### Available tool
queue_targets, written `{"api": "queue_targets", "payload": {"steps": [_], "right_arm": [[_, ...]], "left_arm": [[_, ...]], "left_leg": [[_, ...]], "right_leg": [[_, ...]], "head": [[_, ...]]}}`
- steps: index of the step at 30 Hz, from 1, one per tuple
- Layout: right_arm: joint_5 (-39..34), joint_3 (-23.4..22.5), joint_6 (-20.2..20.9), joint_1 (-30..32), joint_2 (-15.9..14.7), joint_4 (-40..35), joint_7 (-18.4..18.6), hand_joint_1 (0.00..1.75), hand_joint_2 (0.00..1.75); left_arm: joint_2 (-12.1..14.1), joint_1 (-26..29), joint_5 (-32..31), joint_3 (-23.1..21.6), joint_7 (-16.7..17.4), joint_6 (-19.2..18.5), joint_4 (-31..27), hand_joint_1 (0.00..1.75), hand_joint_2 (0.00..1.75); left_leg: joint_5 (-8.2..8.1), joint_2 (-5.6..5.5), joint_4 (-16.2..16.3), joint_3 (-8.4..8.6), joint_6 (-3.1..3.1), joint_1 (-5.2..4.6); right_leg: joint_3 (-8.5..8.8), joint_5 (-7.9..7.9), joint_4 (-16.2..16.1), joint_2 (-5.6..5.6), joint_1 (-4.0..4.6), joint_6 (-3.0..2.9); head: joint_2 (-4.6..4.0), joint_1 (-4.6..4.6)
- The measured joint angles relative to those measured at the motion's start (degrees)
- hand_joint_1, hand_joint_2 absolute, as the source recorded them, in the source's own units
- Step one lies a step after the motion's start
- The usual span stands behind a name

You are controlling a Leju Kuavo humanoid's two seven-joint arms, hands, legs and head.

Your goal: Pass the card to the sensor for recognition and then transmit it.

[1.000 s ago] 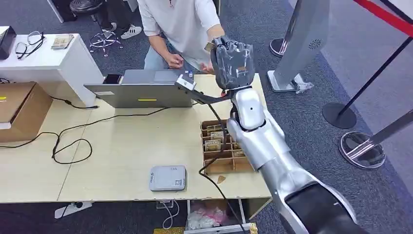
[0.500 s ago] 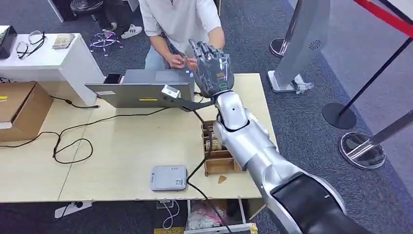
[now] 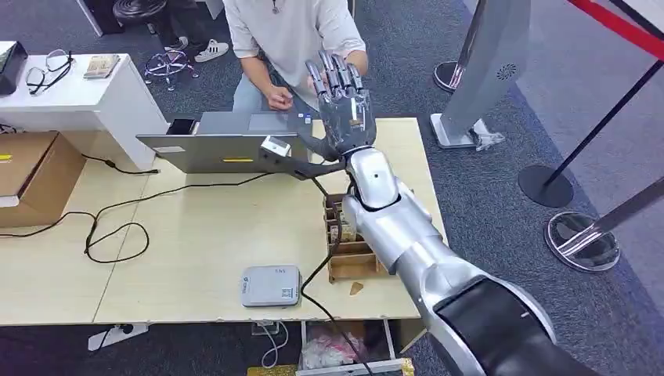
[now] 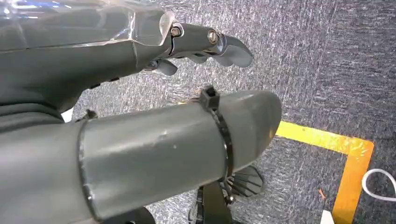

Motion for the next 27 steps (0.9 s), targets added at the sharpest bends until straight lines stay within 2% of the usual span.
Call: {"api": "queue_targets", "payload": {"steps": [3, 8, 11, 14, 18, 27], "right_arm": [[-3.95, -0.74, -0.09, 0.94, 0.00, -1.68, -3.04, 0.00, 0.00], [-6.36, -1.18, -0.24, 1.85, 0.00, -3.21, -4.98, 0.00, 0.00], [-14.71, -2.08, 0.67, 4.16, 0.00, -6.44, -10.81, 0.00, 0.00], [-23.85, -2.03, 4.86, 8.91, -0.72, -13.36, -13.81, 0.00, 0.00], [-31.25, -1.31, 8.37, 16.13, -3.11, -23.18, -15.41, 0.00, 0.00], [-33.53, -0.07, 9.51, 25.89, -6.98, -34.42, -16.23, 0.00, 0.00]], "left_arm": [[-0.02, 0.02, 0.17, 0.02, 0.00, 0.22, 0.00, 0.00, 0.00], [-0.02, 0.02, 0.28, 0.02, 0.02, 0.41, 0.00, 0.00, 0.00], [0.04, 0.14, 0.54, 0.02, 0.00, 0.02, 0.00, 0.00, 0.00], [0.18, 0.50, 1.14, 0.15, -0.46, -0.13, 0.00, 0.00, 0.00], [0.24, 0.79, 1.79, 0.85, -1.33, -0.11, 0.00, 0.00, 0.00], [0.26, 1.06, 2.64, 1.71, -2.05, 0.08, 0.00, 0.00, 0.00]], "left_leg": [[0.00, 0.00, 0.00, -0.01, 0.00, 0.00], [-0.01, 0.00, 0.00, -0.01, 0.00, 0.00], [-0.01, -0.01, 0.00, 0.01, 0.00, 0.00], [-0.01, -0.01, 0.00, 0.01, 0.00, 0.00], [-0.02, -0.04, -0.01, -0.04, 0.01, -0.01], [-0.05, -0.02, -0.01, -0.03, 0.05, -0.01]], "right_leg": [[0.00, 0.00, 0.00, 0.00, 0.00, 0.00], [0.00, 0.00, -0.01, 0.00, 0.00, 0.00], [-0.01, -0.01, -0.01, -0.01, 0.00, 0.00], [-0.03, -0.02, -0.02, 0.00, 0.01, 0.00], [-0.02, -0.04, -0.04, -0.05, 0.00, 0.02], [-0.04, -0.04, -0.06, -0.04, 0.00, 0.02]], "head": [[0.00, 0.02], [0.00, 0.00], [0.00, 0.00], [0.00, 0.00], [0.00, 0.00], [0.00, 0.00]]}}
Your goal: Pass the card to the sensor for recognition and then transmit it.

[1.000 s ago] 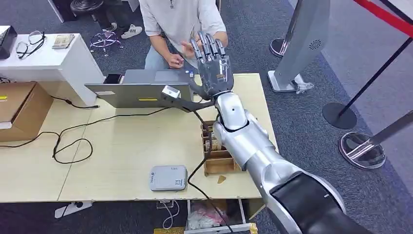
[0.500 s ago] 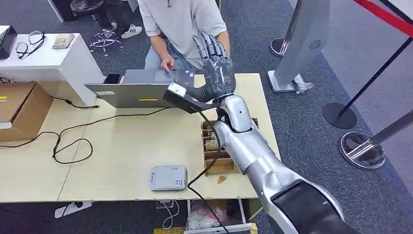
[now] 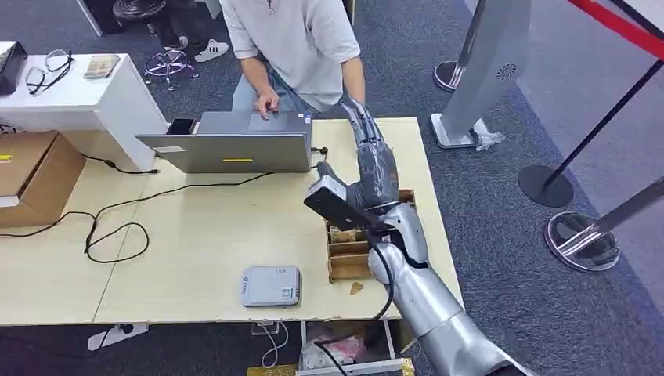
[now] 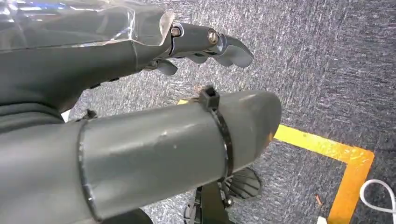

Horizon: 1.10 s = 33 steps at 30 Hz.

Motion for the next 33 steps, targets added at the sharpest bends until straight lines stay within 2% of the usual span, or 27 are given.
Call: {"api": "queue_targets", "payload": {"steps": [3, 6, 10, 15, 18, 24, 28, 33], "right_arm": [[1.32, 0.31, -1.19, 2.77, -1.72, -2.01, 0.00, 0.00, 0.00], [5.24, 0.33, -3.28, 5.22, -3.62, -4.00, 1.55, 0.00, 0.00], [6.78, 0.33, -3.48, 6.74, -4.91, -5.64, 2.67, 0.00, 0.00], [14.61, 0.07, -1.75, 10.80, -7.89, -10.30, 7.58, 0.00, 0.00], [17.54, -1.36, -0.05, 15.45, -11.58, -15.24, 9.11, 0.00, 0.00], [19.91, -5.09, 1.33, 25.58, -19.28, -23.25, 11.12, 0.00, 0.00], [20.46, -6.25, 1.76, 28.76, -21.52, -25.96, 11.52, 0.00, 0.00], [21.01, -6.53, 2.31, 29.94, -22.46, -27.67, 11.80, 0.00, 0.00]], "left_arm": [[-0.07, 0.39, 0.27, 0.24, -0.31, 0.53, 0.00, 0.00, 0.00], [-0.35, 0.46, 0.59, 0.94, 1.39, 0.22, 0.00, 0.00, 0.00], [-0.59, 0.45, 0.61, 1.18, 1.87, -0.06, 0.00, 0.00, 0.00], [-0.33, 0.95, 0.48, 1.20, -0.71, -1.53, 0.00, 0.00, 0.00], [-0.22, 1.53, 0.13, 1.20, -2.04, -1.66, 0.00, 0.00, 0.00], [-0.26, 1.68, -0.46, 1.20, -2.35, -1.77, 0.00, 0.00, 0.00], [-0.24, 1.63, -0.56, 1.20, -2.37, -1.77, 0.00, 0.00, 0.00], [-0.26, 1.63, -0.59, 1.20, -2.35, -1.79, 0.00, 0.00, 0.00]], "left_leg": [[-0.02, 0.03, 0.00, 0.00, -0.02, 0.00], [-0.02, -0.03, 0.00, -0.05, -0.02, -0.01], [-0.03, 0.01, 0.00, -0.02, -0.01, -0.01], [-0.03, -0.06, 0.00, -0.01, -0.01, -0.01], [-0.08, -0.05, 0.00, -0.05, 0.05, -0.02], [-0.17, -0.05, 0.00, -0.09, 0.15, -0.04], [-0.19, -0.01, 0.00, -0.06, 0.16, -0.05], [-0.17, -0.01, 0.00, -0.03, 0.15, -0.04]], "right_leg": [[-0.03, 0.00, 0.00, 0.05, -0.01, 0.00], [-0.01, -0.02, -0.01, -0.03, -0.01, 0.03], [-0.02, -0.01, -0.01, 0.01, -0.02, 0.03], [-0.01, -0.03, -0.02, -0.06, -0.01, 0.02], [-0.01, -0.05, -0.06, -0.07, -0.01, 0.05], [0.03, -0.12, -0.10, -0.08, -0.06, 0.17], [0.02, -0.12, -0.10, -0.04, -0.07, 0.18], [0.03, -0.12, -0.09, -0.05, -0.05, 0.17]], "head": [[0.00, -0.02], [0.00, 0.02], [0.00, 0.02], [0.00, 0.00], [0.00, 0.00], [0.00, 0.02], [0.00, 0.00], [0.00, 0.00]]}}
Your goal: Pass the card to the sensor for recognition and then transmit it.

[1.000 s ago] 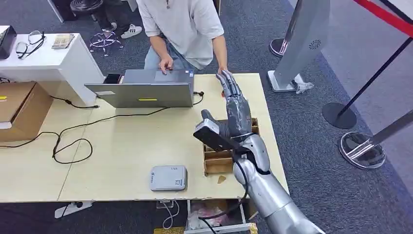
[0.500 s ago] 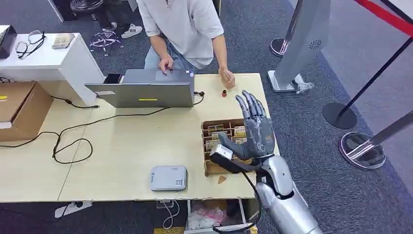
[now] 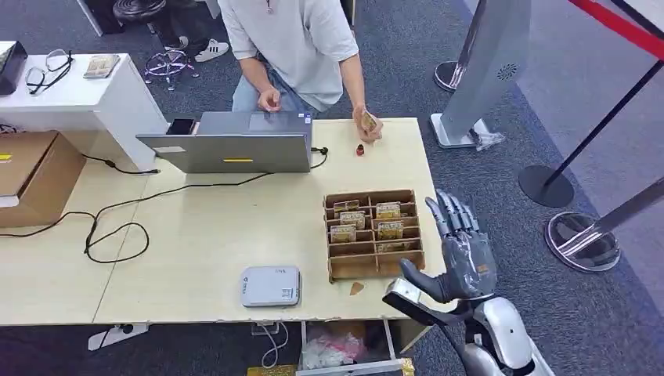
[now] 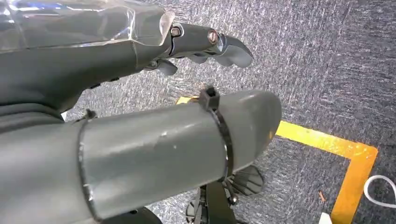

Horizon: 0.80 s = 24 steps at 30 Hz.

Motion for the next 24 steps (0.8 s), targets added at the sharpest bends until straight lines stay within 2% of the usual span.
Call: {"api": "queue_targets", "payload": {"steps": [3, 4, 15, 24], "right_arm": [[0.02, -0.02, 0.00, 0.42, -0.37, -0.59, 0.13, 0.00, 0.00], [0.09, -0.05, 0.04, 0.52, -0.44, -0.61, 0.17, 0.00, 1.75], [1.77, -1.20, 2.32, 3.93, -0.83, -2.43, 1.68, 0.00, 1.75], [1.62, -0.72, 5.03, 2.21, -1.01, -1.23, 0.09, 0.00, 1.75]], "left_arm": [[0.00, -0.01, 0.00, 0.00, -0.02, 0.00, 0.00, 0.00, 0.00], [0.00, -0.01, 0.00, 0.00, 0.00, 0.00, 0.00, 0.00, 0.00], [0.00, -0.03, -0.79, 0.00, -0.09, -0.70, 0.00, 0.00, 0.00], [0.00, -0.05, -1.07, 0.00, -0.07, -1.03, 0.00, 0.00, 0.00]], "left_leg": [[0.00, 0.01, 0.00, 0.02, 0.00, 0.00], [0.00, 0.01, 0.00, 0.03, 0.00, 0.00], [-0.01, 0.01, 0.00, 0.00, 0.02, -0.01], [0.00, 0.03, 0.00, 0.01, 0.00, -0.01]], "right_leg": [[0.01, 0.00, 0.00, 0.00, 0.00, 0.00], [0.01, 0.00, 0.00, 0.01, 0.00, 0.00], [0.01, -0.02, 0.00, 0.00, -0.02, 0.02], [0.05, -0.01, 0.00, 0.01, -0.01, 0.02]], "head": [[0.00, 0.00], [0.00, 0.00], [0.00, 0.00], [0.00, 0.00]]}}
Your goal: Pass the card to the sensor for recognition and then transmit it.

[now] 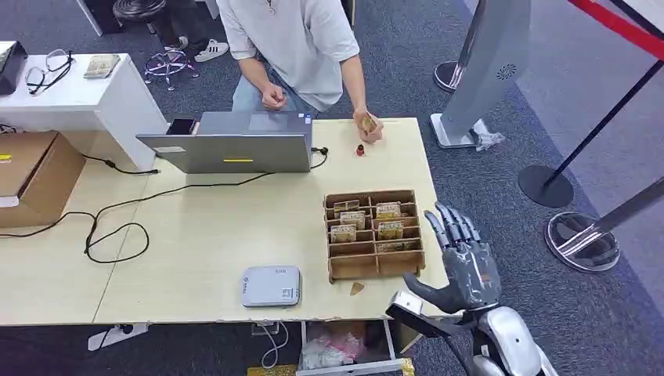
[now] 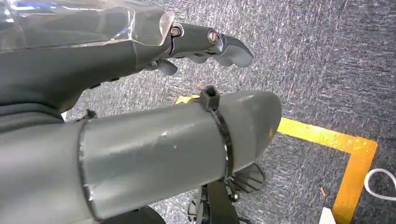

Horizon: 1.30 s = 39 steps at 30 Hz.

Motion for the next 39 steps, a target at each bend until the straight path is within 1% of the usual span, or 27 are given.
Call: {"api": "queue_targets", "payload": {"steps": [11, 18, 24, 33, 36, 39], "right_arm": [[-3.48, 4.22, 0.26, -7.92, 0.07, 8.55, -2.36, 0.00, 1.75], [-5.12, 7.11, 0.39, -12.59, 0.92, 13.43, -3.21, 0.00, 1.75], [-5.55, 8.24, 0.59, -13.84, 1.29, 15.28, -3.00, 0.00, 1.75], [-5.55, 8.88, 0.81, -14.58, 1.36, 16.16, -2.84, 0.00, 1.75], [-5.73, 9.05, 0.96, -14.66, 1.36, 16.18, -2.84, 0.05, 1.75], [-5.75, 9.20, 0.98, -14.66, 1.35, 16.18, -2.80, 0.07, 1.75]], "left_arm": [[0.00, -0.09, 0.04, 0.00, 0.66, 0.37, 0.00, 0.00, 0.00], [-0.07, -0.13, -0.22, 0.00, 0.96, 0.81, 0.00, 0.00, 0.00], [-0.02, -0.14, -0.83, -0.02, 1.97, 0.90, 0.00, 0.00, 0.00], [0.13, -0.13, -1.01, -0.02, 2.82, 0.90, 0.00, 0.00, 0.00], [0.26, -0.13, -1.09, -0.02, 3.50, 0.87, 0.00, 0.00, 0.00], [0.35, -0.13, -1.18, -0.02, 3.78, 0.87, 0.00, 0.00, 0.00]], "left_leg": [[0.00, -0.01, 0.00, -0.01, 0.00, 0.00], [0.00, -0.02, 0.00, 0.01, 0.00, 0.00], [0.00, -0.04, 0.00, 0.00, 0.00, 0.00], [0.00, -0.04, 0.00, 0.00, 0.00, 0.00], [0.00, -0.04, 0.00, 0.01, 0.00, 0.00], [0.00, -0.04, 0.00, 0.01, 0.00, 0.00]], "right_leg": [[0.00, 0.00, 0.00, 0.00, 0.00, 0.00], [0.00, 0.00, 0.00, -0.01, 0.00, 0.00], [0.00, 0.00, 0.01, -0.01, 0.00, 0.00], [0.00, 0.00, 0.00, -0.02, 0.00, 0.01], [0.00, 0.00, 0.00, -0.01, 0.00, 0.00], [0.00, 0.00, 0.01, -0.01, 0.00, 0.00]], "head": [[0.00, 0.00], [0.00, 0.00], [0.00, 0.00], [0.00, 0.00], [0.00, 0.00], [0.00, 0.00]]}}
